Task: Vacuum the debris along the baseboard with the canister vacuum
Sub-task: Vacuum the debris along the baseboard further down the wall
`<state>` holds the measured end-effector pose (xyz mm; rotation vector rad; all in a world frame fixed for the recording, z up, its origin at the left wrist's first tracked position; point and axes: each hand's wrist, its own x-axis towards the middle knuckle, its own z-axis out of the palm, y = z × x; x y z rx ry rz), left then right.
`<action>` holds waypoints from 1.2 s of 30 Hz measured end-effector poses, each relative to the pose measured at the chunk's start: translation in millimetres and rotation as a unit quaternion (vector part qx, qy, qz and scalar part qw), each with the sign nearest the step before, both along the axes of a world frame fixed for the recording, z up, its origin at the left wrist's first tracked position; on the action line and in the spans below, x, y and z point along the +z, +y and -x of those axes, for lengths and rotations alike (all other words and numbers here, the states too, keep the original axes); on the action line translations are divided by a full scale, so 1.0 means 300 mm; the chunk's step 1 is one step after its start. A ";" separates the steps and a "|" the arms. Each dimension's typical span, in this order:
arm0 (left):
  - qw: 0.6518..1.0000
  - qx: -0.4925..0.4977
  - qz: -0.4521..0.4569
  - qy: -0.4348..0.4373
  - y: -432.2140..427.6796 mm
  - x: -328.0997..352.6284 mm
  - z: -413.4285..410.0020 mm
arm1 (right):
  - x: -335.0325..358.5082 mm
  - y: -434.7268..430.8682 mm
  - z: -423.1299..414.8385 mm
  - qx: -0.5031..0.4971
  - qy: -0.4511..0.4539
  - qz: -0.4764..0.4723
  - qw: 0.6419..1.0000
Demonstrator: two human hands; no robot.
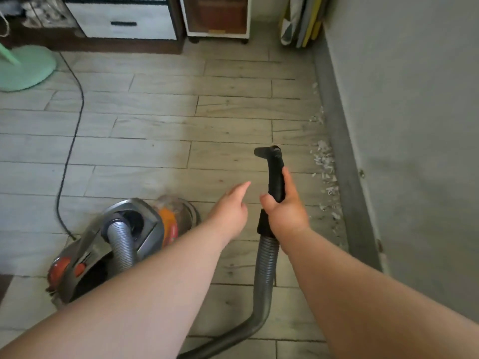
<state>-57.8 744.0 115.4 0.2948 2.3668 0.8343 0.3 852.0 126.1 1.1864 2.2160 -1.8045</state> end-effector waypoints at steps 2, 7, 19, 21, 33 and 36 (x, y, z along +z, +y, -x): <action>0.998 -0.044 -0.035 -0.025 0.044 -0.015 -0.058 | 0.000 0.048 -0.051 -0.073 0.010 0.024 0.997; 0.985 -0.130 -0.082 -0.072 0.110 -0.018 -0.199 | 0.033 0.115 -0.222 -0.200 0.016 0.058 0.978; 0.950 -0.204 -0.153 -0.181 0.220 -0.053 -0.578 | -0.047 0.257 -0.564 -0.376 0.059 0.165 0.910; 0.952 -0.188 -0.158 -0.183 0.229 -0.083 -0.610 | -0.076 0.269 -0.597 -0.366 0.046 0.197 0.909; 0.952 -0.266 -0.035 -0.148 0.187 -0.306 -0.794 | -0.309 0.282 -0.830 -0.378 -0.016 0.237 0.895; 0.943 -0.290 -0.028 -0.163 0.208 -0.382 -0.795 | -0.405 0.275 -0.866 -0.401 -0.026 0.218 0.889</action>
